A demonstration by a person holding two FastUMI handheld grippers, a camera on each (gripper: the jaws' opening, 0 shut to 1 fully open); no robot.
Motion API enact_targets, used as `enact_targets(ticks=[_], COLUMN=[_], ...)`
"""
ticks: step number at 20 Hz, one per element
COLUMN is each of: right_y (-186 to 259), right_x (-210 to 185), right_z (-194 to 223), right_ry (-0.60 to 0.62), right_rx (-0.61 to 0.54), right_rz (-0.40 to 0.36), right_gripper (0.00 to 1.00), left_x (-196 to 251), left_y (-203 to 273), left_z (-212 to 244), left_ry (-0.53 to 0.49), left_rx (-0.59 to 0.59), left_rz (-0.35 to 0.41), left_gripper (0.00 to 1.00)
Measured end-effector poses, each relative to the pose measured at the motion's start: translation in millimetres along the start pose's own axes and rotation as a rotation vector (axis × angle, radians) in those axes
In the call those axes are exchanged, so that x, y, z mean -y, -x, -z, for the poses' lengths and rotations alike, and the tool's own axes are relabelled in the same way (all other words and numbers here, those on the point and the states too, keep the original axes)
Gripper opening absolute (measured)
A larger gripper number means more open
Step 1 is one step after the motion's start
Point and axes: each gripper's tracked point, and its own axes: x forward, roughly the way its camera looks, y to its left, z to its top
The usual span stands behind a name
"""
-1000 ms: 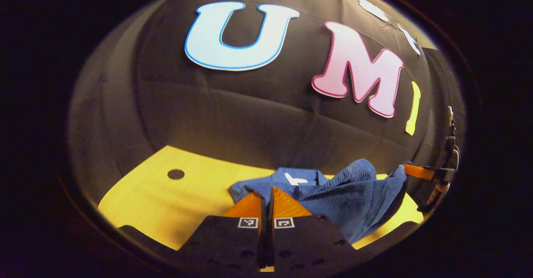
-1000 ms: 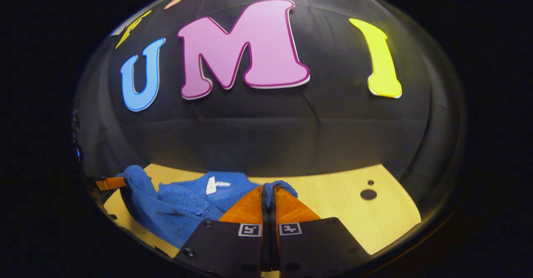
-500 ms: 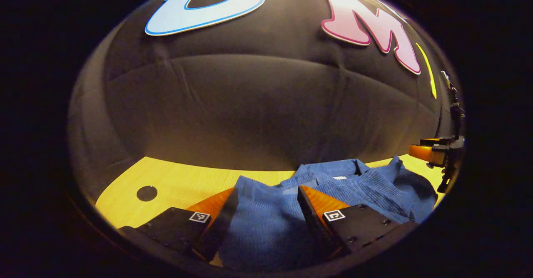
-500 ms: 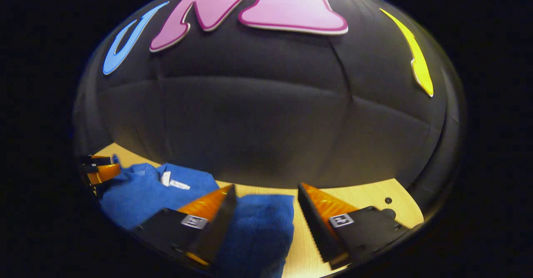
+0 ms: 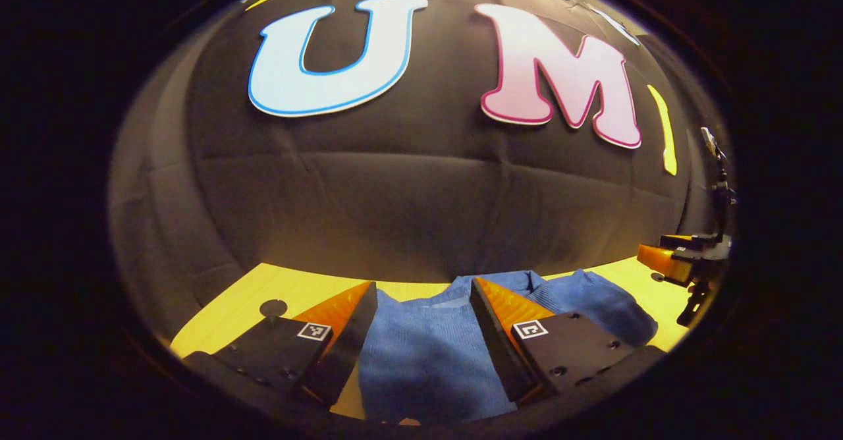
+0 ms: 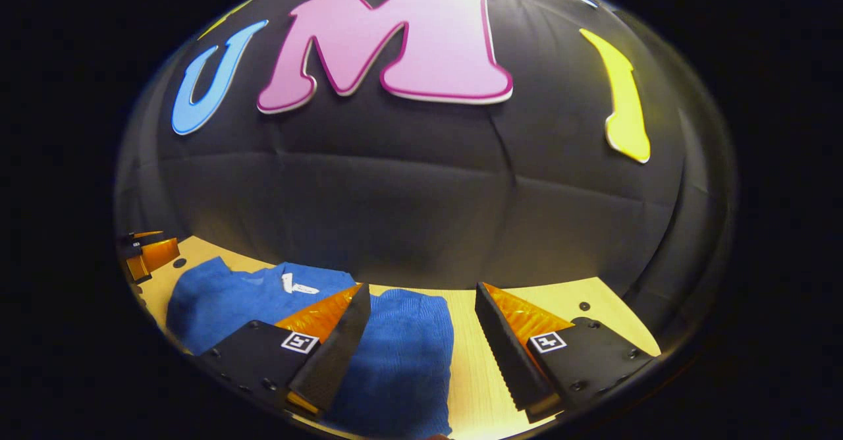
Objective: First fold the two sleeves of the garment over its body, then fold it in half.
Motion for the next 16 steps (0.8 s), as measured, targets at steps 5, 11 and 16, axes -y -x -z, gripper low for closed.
enact_targets(ticks=[5, 11, 16], right_y=[72, 175, 248], right_x=[-22, -48, -54], right_z=[-16, -30, -27], right_ry=[-0.011, -0.052, -0.011], right_rx=[0.038, 0.087, 0.095], right_rz=[-0.007, -0.034, -0.073], right_gripper=[0.98, 0.99, 0.96], left_x=[22, 26, 39], left_y=[78, 189, 288], left_z=[-22, -41, -28], left_ry=[0.004, 0.062, 0.104], left_rx=[0.07, 0.209, 0.207], left_rz=[0.061, 0.066, 0.079], left_gripper=[0.83, 0.8, 0.8])
